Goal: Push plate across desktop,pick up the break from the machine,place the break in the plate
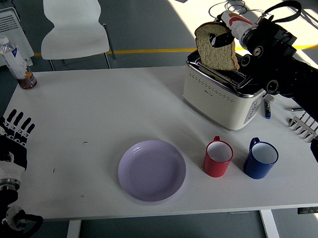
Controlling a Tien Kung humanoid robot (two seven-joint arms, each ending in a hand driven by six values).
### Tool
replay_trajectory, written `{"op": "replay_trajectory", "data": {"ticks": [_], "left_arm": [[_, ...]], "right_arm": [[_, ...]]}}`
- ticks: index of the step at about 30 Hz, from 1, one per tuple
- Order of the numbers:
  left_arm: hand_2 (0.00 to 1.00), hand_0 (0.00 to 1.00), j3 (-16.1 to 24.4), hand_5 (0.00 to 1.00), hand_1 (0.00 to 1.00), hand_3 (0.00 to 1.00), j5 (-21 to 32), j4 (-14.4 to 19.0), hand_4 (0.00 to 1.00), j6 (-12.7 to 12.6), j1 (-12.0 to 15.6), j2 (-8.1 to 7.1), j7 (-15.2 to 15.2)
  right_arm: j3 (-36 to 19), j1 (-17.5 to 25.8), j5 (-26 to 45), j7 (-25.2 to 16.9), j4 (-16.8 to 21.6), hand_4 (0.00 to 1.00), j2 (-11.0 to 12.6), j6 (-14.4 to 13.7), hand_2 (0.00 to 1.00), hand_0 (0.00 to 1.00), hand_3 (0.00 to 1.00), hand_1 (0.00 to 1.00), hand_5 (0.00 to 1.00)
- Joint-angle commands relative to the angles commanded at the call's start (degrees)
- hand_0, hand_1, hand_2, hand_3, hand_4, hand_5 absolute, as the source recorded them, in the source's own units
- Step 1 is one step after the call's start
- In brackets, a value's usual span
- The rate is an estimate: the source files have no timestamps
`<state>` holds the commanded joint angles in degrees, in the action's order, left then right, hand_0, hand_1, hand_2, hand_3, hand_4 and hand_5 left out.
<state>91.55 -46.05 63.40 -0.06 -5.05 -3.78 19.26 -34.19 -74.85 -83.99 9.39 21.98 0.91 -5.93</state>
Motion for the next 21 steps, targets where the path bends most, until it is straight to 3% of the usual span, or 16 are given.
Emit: {"op": "replay_trajectory", "data": {"ticks": [5,11,16,21], "left_arm": [[0.891,0.8,0.17,0.998,0.824,0.875,-0.01,0.02,0.505,0.0,-0.07,-0.06,-0.01],[0.891,0.8,0.48,0.998,0.824,0.874,-0.02,0.08,0.505,0.0,-0.05,-0.04,-0.01],[0.891,0.8,1.03,0.998,0.824,0.874,-0.01,0.22,0.506,0.01,-0.27,0.08,0.03],[0.892,0.8,0.88,0.998,0.823,0.874,-0.09,0.27,0.506,0.08,-0.33,0.01,0.04]], "right_arm": [[-3.95,-0.31,-3.25,0.79,4.6,0.397,2.26,-0.94,0.442,0.31,0.495,0.387,0.132],[-7.69,1.09,-5.13,2.39,13.69,0.39,5.41,-1.85,0.434,0.299,0.488,0.38,0.138],[-6.7,3.11,-1.73,4.48,22.48,0.388,8.95,-1.87,0.428,0.301,0.486,0.378,0.141],[-2.72,5.33,3.69,6.48,32.9,0.389,13.22,-0.03,0.429,0.299,0.487,0.375,0.139]]}}
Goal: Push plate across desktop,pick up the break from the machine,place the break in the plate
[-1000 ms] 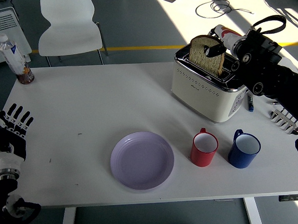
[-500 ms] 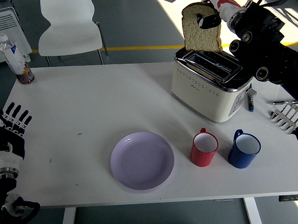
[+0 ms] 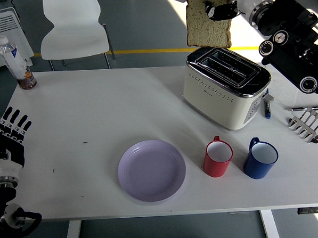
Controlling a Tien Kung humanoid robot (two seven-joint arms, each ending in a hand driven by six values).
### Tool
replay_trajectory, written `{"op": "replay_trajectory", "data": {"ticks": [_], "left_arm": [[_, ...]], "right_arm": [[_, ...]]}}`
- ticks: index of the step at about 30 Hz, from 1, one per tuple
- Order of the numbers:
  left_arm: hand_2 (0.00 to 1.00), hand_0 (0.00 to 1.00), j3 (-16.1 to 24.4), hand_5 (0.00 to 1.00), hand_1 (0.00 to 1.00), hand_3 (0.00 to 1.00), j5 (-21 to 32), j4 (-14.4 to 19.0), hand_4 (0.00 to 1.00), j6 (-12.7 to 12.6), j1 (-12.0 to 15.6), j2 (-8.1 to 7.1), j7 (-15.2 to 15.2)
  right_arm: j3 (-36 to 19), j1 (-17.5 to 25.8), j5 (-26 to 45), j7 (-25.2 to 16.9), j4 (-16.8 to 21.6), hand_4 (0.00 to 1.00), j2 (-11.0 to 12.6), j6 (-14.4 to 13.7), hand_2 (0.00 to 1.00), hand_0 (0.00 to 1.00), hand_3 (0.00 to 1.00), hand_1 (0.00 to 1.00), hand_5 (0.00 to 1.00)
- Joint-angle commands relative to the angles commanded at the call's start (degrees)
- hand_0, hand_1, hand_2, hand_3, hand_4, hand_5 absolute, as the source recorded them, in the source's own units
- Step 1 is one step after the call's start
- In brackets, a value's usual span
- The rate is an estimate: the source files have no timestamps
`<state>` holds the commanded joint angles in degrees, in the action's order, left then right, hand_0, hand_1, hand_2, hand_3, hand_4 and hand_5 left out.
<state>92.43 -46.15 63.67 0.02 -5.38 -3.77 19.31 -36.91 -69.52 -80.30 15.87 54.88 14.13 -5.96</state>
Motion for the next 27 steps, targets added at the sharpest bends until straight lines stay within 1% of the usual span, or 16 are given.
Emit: {"op": "replay_trajectory", "data": {"ticks": [1,3,6,8,10,12,14,17,18,19,24,25,27], "left_arm": [[0.892,0.8,0.11,0.998,0.823,0.874,0.0,0.01,0.506,-0.01,0.05,0.04,0.01],[0.892,0.8,0.36,0.998,0.823,0.874,0.01,0.06,0.506,0.01,0.2,0.14,0.03],[0.892,0.8,0.32,0.998,0.823,0.874,0.0,0.1,0.506,0.0,0.35,0.15,0.02],[0.892,0.801,0.25,0.998,0.824,0.875,0.0,0.11,0.507,-0.01,0.47,0.14,0.02],[0.892,0.801,0.01,0.998,0.824,0.875,0.0,0.11,0.507,-0.03,0.78,0.07,0.03],[0.892,0.801,-0.15,0.998,0.824,0.875,0.02,0.06,0.507,-0.05,1.05,0.07,0.03],[0.892,0.8,-0.18,0.998,0.824,0.875,0.02,0.05,0.508,-0.05,1.11,0.07,0.03],[0.892,0.8,-0.82,0.998,0.824,0.875,0.0,-0.09,0.508,-0.09,1.95,0.15,0.03],[0.892,0.8,-0.89,0.998,0.824,0.875,0.01,-0.1,0.508,-0.09,2.01,0.15,0.03],[0.892,0.8,-1.04,0.998,0.824,0.875,0.0,-0.1,0.508,-0.07,2.1,0.18,0.05],[0.892,0.8,-1.36,0.998,0.824,0.875,-0.01,-0.15,0.508,-0.07,2.09,0.13,0.04],[0.891,0.801,-1.34,0.998,0.824,0.874,-0.01,-0.18,0.509,-0.09,2.06,0.15,0.04],[0.891,0.801,-1.25,0.998,0.824,0.874,-0.02,-0.25,0.509,-0.11,1.97,0.23,0.03]], "right_arm": [[0.56,0.42,0.64,0.23,1.1,0.389,0.49,0.44,0.429,0.299,0.487,0.375,0.139],[3.61,1.87,4.79,0.72,5.86,0.389,2.59,2.49,0.429,0.299,0.487,0.375,0.139],[7.23,2.83,9.72,0.63,11.56,0.389,4.17,4.23,0.429,0.299,0.487,0.375,0.139],[9.43,3.13,12.18,0.56,13.23,0.388,4.7,5.05,0.43,0.3,0.486,0.374,0.138],[12.86,3.48,15.82,0.3,14.84,0.388,5.25,5.9,0.43,0.3,0.486,0.374,0.138],[15.16,3.75,17.91,0.05,15.8,0.388,5.38,6.17,0.43,0.3,0.486,0.374,0.138],[15.75,3.8,18.39,0.0,15.99,0.384,5.41,6.22,0.429,0.306,0.486,0.376,0.142],[20.3,4.91,22.7,-1.38,16.94,0.384,4.02,6.36,0.429,0.306,0.486,0.376,0.142],[20.86,5.01,23.16,-1.54,16.95,0.384,3.86,6.37,0.429,0.306,0.486,0.376,0.142],[21.94,5.27,23.8,-2.26,16.78,0.376,3.24,6.28,0.432,0.327,0.489,0.376,0.135],[24.89,6.16,26.67,-5.16,15.71,0.376,0.89,5.7,0.432,0.327,0.489,0.376,0.135],[25.44,6.32,27.23,-5.84,15.43,0.358,0.41,5.71,0.462,0.376,0.5,0.411,0.151],[26.23,6.64,27.67,-6.79,14.9,0.358,-0.37,5.57,0.462,0.376,0.5,0.411,0.151]]}}
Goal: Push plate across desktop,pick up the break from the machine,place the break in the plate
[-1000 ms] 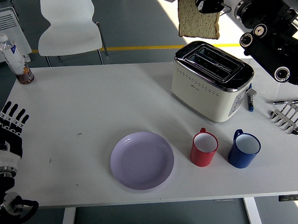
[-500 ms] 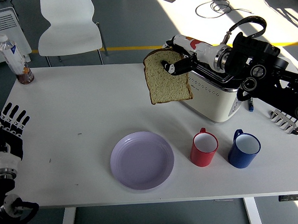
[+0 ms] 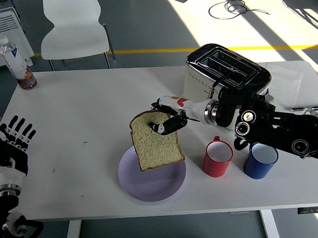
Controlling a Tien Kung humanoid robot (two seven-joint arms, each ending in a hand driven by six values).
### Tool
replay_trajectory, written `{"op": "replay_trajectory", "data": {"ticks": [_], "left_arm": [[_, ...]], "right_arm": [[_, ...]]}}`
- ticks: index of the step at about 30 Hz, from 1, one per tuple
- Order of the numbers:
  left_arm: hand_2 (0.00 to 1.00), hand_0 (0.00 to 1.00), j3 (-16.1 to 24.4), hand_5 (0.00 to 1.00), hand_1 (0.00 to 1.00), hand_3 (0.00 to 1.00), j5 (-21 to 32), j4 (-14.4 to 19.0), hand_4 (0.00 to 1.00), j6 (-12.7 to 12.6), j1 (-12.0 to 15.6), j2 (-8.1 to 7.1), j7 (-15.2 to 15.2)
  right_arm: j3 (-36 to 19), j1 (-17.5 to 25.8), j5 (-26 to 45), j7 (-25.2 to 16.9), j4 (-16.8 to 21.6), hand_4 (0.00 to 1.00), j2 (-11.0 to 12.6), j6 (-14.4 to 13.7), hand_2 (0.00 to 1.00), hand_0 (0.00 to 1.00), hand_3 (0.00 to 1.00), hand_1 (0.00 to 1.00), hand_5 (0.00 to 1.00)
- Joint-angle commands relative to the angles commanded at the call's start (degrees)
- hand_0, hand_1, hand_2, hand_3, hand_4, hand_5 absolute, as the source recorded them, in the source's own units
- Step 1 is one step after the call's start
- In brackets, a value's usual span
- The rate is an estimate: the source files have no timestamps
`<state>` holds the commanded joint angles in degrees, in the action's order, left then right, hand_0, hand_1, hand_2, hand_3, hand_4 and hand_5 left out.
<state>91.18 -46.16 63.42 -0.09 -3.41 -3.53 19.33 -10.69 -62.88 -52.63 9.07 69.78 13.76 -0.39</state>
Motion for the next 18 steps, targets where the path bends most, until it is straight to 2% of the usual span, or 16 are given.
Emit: {"op": "replay_trajectory", "data": {"ticks": [3,4,9,10,15,16,18], "left_arm": [[0.891,0.801,0.03,0.998,0.824,0.874,0.03,-0.08,0.509,0.0,-0.01,0.08,0.0],[0.891,0.8,0.02,0.998,0.824,0.874,0.01,-0.09,0.509,-0.01,-0.04,0.1,0.0],[0.891,0.8,0.11,0.998,0.824,0.874,-0.03,-0.07,0.509,-0.02,-0.2,0.15,0.01],[0.891,0.8,0.13,0.998,0.824,0.874,-0.04,-0.06,0.508,-0.02,-0.24,0.13,0.0],[0.891,0.8,0.3,0.998,0.824,0.874,-0.06,-0.02,0.508,-0.02,-0.36,0.12,-0.01],[0.892,0.8,0.29,0.998,0.824,0.874,-0.08,0.0,0.509,-0.02,-0.37,0.12,-0.02],[0.892,0.8,0.31,0.998,0.824,0.874,-0.1,-0.05,0.509,-0.03,-0.46,0.15,-0.03]], "right_arm": [[0.7,0.56,0.08,-1.24,-0.88,0.358,-0.84,-0.14,0.462,0.376,0.5,0.411,0.151],[1.13,0.87,-0.06,-2.1,-1.52,0.349,-1.24,-0.24,0.483,0.419,0.514,0.432,0.165],[2.29,1.9,-0.67,-5.26,-3.81,0.349,-2.07,-1.25,0.483,0.419,0.514,0.432,0.165],[2.4,2.12,-0.84,-5.81,-4.19,0.356,-2.16,-1.52,0.516,0.472,0.527,0.487,0.167],[3.15,3.39,-2.06,-7.86,-5.75,0.356,-2.5,-2.98,0.516,0.472,0.527,0.487,0.167],[3.27,3.54,-2.36,-7.98,-5.95,0.369,-2.54,-3.1,0.539,0.501,0.538,0.524,0.174],[3.78,4.06,-2.05,-8.17,-6.63,0.369,-2.72,-3.03,0.539,0.501,0.538,0.524,0.174]]}}
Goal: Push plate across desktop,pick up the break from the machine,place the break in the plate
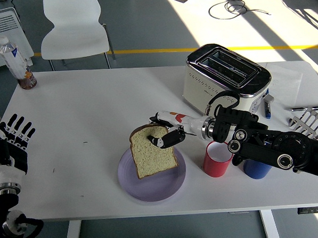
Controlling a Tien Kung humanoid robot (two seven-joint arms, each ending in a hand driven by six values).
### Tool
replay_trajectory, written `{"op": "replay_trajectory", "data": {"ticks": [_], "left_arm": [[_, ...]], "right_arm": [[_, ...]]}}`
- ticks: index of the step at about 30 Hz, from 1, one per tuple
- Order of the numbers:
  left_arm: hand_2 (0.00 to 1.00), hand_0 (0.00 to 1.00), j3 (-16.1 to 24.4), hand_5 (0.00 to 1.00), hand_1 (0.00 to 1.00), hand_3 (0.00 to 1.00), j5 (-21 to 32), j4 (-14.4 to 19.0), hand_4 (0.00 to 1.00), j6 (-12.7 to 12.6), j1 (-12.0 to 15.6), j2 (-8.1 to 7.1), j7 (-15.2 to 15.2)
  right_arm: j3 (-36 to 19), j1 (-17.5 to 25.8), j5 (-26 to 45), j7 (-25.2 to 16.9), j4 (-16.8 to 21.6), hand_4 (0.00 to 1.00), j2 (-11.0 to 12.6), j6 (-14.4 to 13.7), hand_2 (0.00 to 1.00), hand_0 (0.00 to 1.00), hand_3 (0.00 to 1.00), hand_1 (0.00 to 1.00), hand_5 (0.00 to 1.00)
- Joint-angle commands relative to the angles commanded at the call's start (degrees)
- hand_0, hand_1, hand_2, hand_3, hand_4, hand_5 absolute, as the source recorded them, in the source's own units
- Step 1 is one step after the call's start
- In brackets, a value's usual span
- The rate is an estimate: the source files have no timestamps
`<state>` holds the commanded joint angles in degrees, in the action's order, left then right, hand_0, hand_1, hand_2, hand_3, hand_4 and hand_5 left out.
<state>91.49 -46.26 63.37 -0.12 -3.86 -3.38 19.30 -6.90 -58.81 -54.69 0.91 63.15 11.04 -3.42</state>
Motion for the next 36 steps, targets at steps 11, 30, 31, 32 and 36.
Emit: {"op": "replay_trajectory", "data": {"ticks": [11,30,31,32,36], "left_arm": [[0.892,0.8,0.22,0.998,0.824,0.874,-0.02,0.06,0.508,0.02,-0.1,0.21,0.05],[0.891,0.799,0.8,0.998,0.823,0.871,-0.03,0.19,0.506,-0.01,-0.58,0.5,0.27],[0.891,0.799,0.9,0.998,0.823,0.871,-0.04,0.22,0.506,-0.01,-0.59,0.51,0.27],[0.891,0.799,0.95,0.998,0.823,0.871,-0.05,0.23,0.506,0.0,-0.59,0.51,0.27],[0.891,0.8,0.99,0.998,0.823,0.87,-0.04,0.26,0.504,0.03,-0.61,0.57,0.29]], "right_arm": [[0.92,1.23,-0.61,-1.14,-3.1,0.412,-1.65,0.02,0.595,0.567,0.597,0.606,0.189],[-0.29,1.5,-7.91,-2.69,-7.62,0.713,-3.3,-1.68,0.858,0.789,0.914,0.796,0.266],[-0.61,1.55,-8.65,-3.02,-7.7,0.713,-3.4,-2.28,0.858,0.789,0.914,0.796,0.266],[-0.75,1.58,-8.99,-3.14,-7.73,0.713,-3.44,-2.55,0.858,0.789,0.914,0.796,0.266],[-1.44,1.75,-10.91,-4.24,-8.12,0.736,-3.75,-4.48,0.91,0.845,0.969,0.84,0.263]]}}
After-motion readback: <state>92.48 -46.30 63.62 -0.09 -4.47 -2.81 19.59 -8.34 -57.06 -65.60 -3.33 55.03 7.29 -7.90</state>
